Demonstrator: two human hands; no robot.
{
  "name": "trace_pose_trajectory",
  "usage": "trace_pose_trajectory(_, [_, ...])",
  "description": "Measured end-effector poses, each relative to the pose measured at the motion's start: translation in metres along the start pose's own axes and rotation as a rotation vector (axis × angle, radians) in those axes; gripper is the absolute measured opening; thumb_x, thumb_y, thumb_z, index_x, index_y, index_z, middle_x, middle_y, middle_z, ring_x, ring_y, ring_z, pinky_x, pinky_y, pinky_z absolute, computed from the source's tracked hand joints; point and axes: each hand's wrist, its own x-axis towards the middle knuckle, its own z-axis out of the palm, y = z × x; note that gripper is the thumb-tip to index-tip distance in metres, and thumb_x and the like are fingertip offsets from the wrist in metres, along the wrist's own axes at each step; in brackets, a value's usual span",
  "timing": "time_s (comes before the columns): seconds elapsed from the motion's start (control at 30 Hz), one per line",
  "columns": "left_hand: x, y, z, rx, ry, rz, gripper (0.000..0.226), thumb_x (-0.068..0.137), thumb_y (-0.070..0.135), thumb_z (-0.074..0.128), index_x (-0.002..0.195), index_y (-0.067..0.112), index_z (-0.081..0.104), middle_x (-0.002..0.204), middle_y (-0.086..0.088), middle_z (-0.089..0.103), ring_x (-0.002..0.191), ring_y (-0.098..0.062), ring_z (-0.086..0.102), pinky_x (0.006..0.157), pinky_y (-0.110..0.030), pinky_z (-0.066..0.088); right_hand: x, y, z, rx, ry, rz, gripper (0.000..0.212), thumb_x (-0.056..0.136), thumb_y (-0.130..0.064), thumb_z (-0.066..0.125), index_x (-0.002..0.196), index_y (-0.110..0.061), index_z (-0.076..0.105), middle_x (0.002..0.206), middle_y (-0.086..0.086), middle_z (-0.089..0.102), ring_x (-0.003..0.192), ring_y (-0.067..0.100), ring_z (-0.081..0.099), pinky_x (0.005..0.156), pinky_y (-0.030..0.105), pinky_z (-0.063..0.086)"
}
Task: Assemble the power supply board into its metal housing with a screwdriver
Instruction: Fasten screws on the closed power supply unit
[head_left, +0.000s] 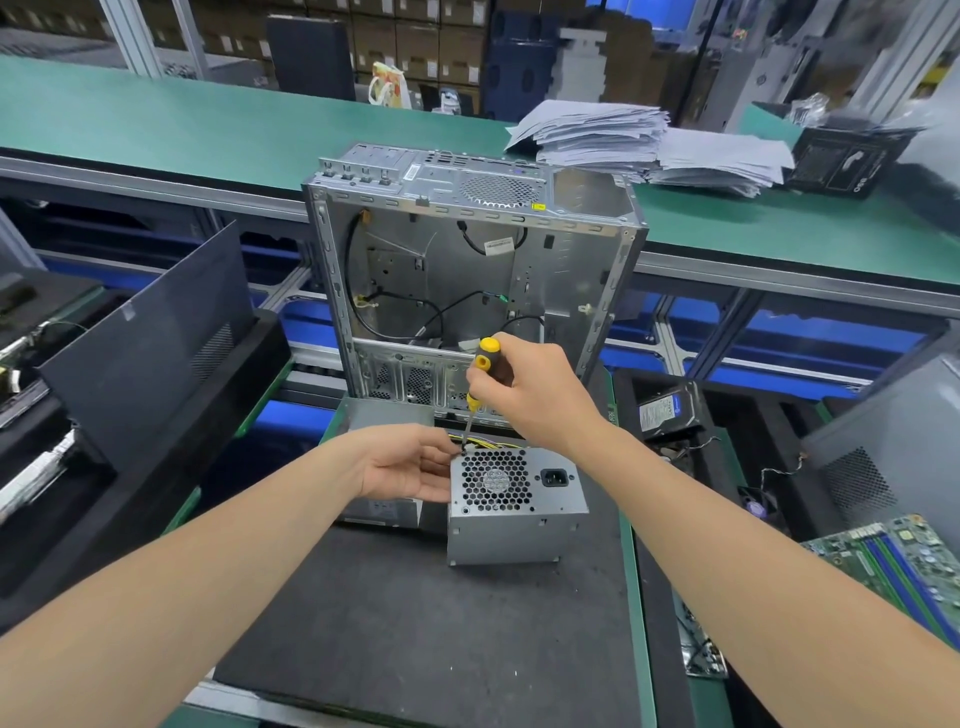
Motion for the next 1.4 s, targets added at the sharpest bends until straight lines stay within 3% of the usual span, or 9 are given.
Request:
trace_pose_trajectory(0.2, [0.0023, -0.0027, -0.0015, 0.06, 0.018, 0.05, 0.034, 0.09, 0.001, 0.068, 0.123, -0.004, 0.061, 0.124, -0.028, 0.068, 0.114, -0.039, 0.069, 0.1, -0.053, 0.055, -0.0006, 0.0011, -0.0002, 0.003, -0.006, 0.005, 0.024, 0.1, -0.036, 0.061, 0.085, -0.018, 0.056, 0.073, -0.002, 0.062, 0.062, 0.009, 0.048, 0.058, 0.024, 0.04])
trace_pose_trajectory(0.3, [0.0038, -0.003, -0.0031, 0.079, 0.02, 0.059, 0.034, 0.093, -0.001, 0.065, 0.127, -0.004, 0.059, 0.127, -0.029, 0.067, 0.116, -0.04, 0.069, 0.098, -0.052, 0.056, -0.0016, 0.0016, -0.0005, 0.012, 0.01, 0.008, 0.022, 0.099, -0.036, 0.061, 0.084, -0.02, 0.056, 0.072, -0.005, 0.06, 0.061, 0.008, 0.047, 0.056, 0.016, 0.037])
trace_pose_trajectory(0.43, [0.004, -0.0022, -0.0029, 0.065, 0.03, 0.053, 0.031, 0.087, -0.001, 0.068, 0.117, -0.006, 0.062, 0.121, -0.029, 0.069, 0.109, -0.04, 0.071, 0.09, -0.052, 0.06, -0.0017, 0.0016, -0.0015, 0.021, 0.03, 0.009, 0.021, 0.099, -0.034, 0.061, 0.081, -0.025, 0.054, 0.07, -0.009, 0.058, 0.059, 0.006, 0.047, 0.056, 0.011, 0.038])
trace_pose_trajectory(0.53, [0.0036, -0.0024, -0.0018, 0.069, 0.021, 0.054, 0.017, 0.092, 0.002, 0.066, 0.108, -0.004, 0.064, 0.114, -0.027, 0.072, 0.104, -0.039, 0.073, 0.087, -0.051, 0.062, -0.0019, 0.0021, -0.0009, 0.023, 0.029, 0.015, 0.02, 0.099, -0.032, 0.061, 0.082, -0.026, 0.055, 0.069, -0.01, 0.057, 0.059, 0.006, 0.048, 0.055, 0.012, 0.037])
trace_pose_trajectory(0.67, [0.0017, -0.0017, 0.0002, 0.132, 0.008, 0.077, 0.029, 0.092, 0.008, 0.069, 0.118, -0.002, 0.064, 0.121, -0.026, 0.07, 0.105, -0.036, 0.074, 0.082, -0.045, 0.063, -0.001, 0.0046, -0.0007, 0.047, 0.052, 0.034, 0.02, 0.098, -0.031, 0.061, 0.083, -0.019, 0.059, 0.07, -0.005, 0.061, 0.061, 0.008, 0.048, 0.056, 0.016, 0.037])
trace_pose_trajectory(0.9, [-0.0004, -0.0017, -0.0011, 0.167, 0.009, 0.098, 0.022, 0.097, 0.004, 0.065, 0.118, -0.002, 0.066, 0.126, -0.03, 0.067, 0.106, -0.033, 0.074, 0.086, -0.045, 0.063, 0.0002, 0.0054, -0.0005, 0.061, 0.068, 0.068, 0.021, 0.098, -0.03, 0.062, 0.079, -0.021, 0.056, 0.068, -0.005, 0.058, 0.06, 0.004, 0.048, 0.055, 0.012, 0.039])
trace_pose_trajectory(1.03, [-0.0018, -0.0013, -0.0008, 0.187, 0.019, 0.125, 0.026, 0.097, -0.003, 0.062, 0.122, 0.003, 0.061, 0.113, -0.021, 0.074, 0.104, -0.034, 0.074, 0.085, -0.048, 0.062, 0.0002, 0.0062, 0.0008, 0.05, 0.071, 0.088, 0.023, 0.098, -0.031, 0.062, 0.077, -0.027, 0.053, 0.068, -0.006, 0.057, 0.06, 0.008, 0.047, 0.056, 0.018, 0.037])
trace_pose_trajectory(1.2, [-0.0025, -0.0007, -0.0001, 0.229, 0.0, 0.15, 0.022, 0.097, -0.005, 0.061, 0.11, 0.012, 0.061, 0.101, -0.014, 0.074, 0.101, -0.035, 0.073, 0.095, -0.052, 0.058, -0.0005, 0.0084, 0.0014, 0.047, 0.079, 0.088, 0.022, 0.097, -0.032, 0.061, 0.08, -0.02, 0.057, 0.069, -0.003, 0.059, 0.062, 0.01, 0.048, 0.058, 0.026, 0.042])
trace_pose_trajectory(1.4, [-0.0011, 0.0001, -0.001, 0.243, -0.033, 0.156, 0.021, 0.097, -0.005, 0.06, 0.109, 0.013, 0.06, 0.091, -0.01, 0.075, 0.09, -0.03, 0.076, 0.085, -0.047, 0.062, -0.001, 0.0095, 0.0029, 0.045, 0.078, 0.092, 0.02, 0.097, -0.033, 0.061, 0.081, -0.021, 0.058, 0.07, -0.003, 0.06, 0.063, 0.01, 0.05, 0.059, 0.027, 0.043])
